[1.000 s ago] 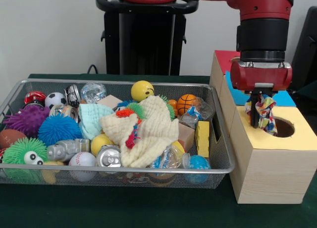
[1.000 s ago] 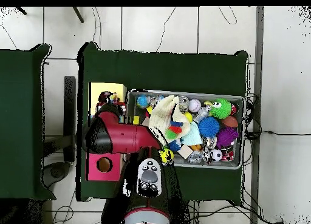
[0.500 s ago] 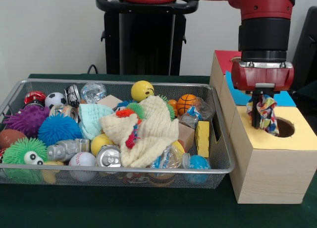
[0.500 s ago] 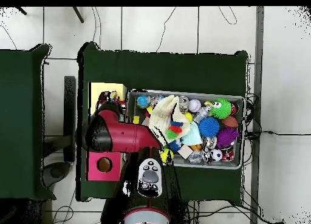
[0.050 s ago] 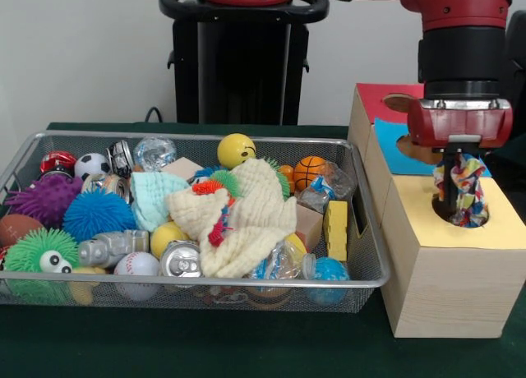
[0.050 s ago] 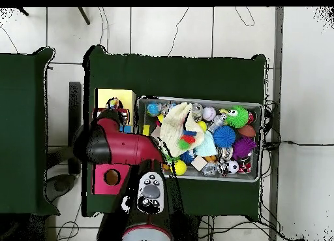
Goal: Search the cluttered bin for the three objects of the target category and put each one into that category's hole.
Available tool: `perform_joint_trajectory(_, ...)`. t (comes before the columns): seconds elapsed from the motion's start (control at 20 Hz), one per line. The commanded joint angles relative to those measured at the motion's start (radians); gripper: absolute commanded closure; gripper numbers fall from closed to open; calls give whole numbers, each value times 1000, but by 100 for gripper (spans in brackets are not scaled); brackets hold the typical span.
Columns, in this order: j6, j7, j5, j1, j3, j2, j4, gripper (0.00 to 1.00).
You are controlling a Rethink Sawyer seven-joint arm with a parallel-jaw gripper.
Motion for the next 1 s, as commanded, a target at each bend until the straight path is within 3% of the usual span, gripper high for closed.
perform_joint_trajectory(0.05,90,258,80,22,3,19,38,100)
perform_joint_trajectory(0.55,104,217,100,55,-64,39,13,100)
perform_joint_trajectory(0.9,159,172,87,100,-181,63,-46,100)
perform_joint_trajectory(1.0,139,176,81,84,-155,61,-31,100)
